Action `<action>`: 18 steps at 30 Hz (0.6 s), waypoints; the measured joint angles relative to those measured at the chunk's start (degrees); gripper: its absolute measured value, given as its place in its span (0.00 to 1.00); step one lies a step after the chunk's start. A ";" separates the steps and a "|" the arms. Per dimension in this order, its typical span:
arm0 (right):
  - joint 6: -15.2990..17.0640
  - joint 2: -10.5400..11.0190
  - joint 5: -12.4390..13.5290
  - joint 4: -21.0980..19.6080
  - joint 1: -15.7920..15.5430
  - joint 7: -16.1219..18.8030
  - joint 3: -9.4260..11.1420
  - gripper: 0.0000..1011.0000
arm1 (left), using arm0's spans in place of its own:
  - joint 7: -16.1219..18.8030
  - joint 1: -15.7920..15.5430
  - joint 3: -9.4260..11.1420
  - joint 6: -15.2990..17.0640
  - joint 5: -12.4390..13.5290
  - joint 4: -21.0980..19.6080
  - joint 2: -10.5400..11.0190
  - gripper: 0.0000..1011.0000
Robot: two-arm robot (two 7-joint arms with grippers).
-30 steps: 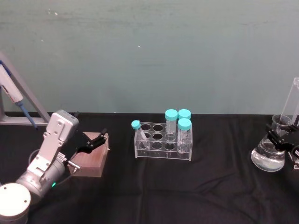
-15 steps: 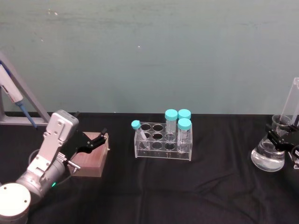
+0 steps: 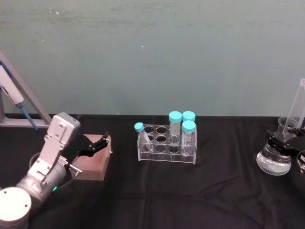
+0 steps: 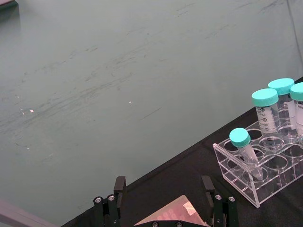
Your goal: Place the experimental apparatus aside using one hand.
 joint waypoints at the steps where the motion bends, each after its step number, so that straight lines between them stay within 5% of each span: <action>1: -0.01 0.00 0.00 0.00 0.01 0.00 0.01 0.81 | 0.00 0.00 0.00 0.00 0.00 0.00 0.00 0.99; 9: -0.07 0.00 0.00 -0.01 0.03 -0.03 0.05 0.99 | 0.00 0.00 0.00 0.00 0.00 0.00 0.00 0.99; 18: -0.12 0.00 0.02 -0.05 0.03 -0.07 0.09 0.99 | 0.00 0.00 0.00 0.00 0.00 0.00 0.00 0.99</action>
